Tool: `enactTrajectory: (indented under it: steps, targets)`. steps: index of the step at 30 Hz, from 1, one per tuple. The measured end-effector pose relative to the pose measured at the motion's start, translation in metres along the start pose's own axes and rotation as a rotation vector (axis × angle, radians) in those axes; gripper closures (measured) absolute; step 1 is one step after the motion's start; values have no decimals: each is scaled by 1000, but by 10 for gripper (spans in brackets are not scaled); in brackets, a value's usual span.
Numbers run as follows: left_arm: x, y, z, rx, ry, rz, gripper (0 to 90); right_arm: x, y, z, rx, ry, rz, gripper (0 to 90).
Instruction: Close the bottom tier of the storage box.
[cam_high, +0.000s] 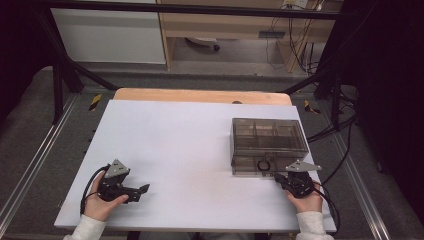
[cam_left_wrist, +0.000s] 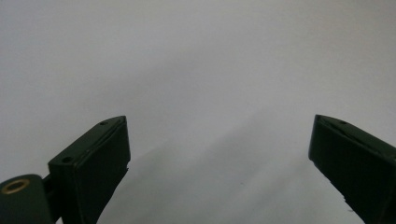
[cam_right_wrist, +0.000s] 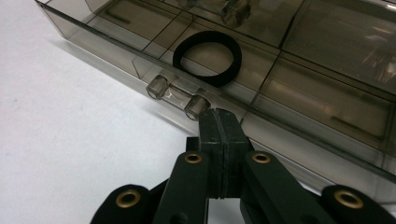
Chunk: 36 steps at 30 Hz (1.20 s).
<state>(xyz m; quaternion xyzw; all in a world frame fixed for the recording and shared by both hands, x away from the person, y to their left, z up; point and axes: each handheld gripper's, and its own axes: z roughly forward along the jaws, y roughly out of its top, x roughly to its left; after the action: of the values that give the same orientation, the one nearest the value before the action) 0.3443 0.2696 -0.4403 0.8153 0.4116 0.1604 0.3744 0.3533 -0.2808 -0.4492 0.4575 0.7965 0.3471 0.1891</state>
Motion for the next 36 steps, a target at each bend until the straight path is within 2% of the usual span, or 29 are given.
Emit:
enactTrajectory:
  steps: [36]
  targets:
    - [0, 0, 1, 3, -2, 1, 55, -5, 4, 7, -22, -13, -19, 900]
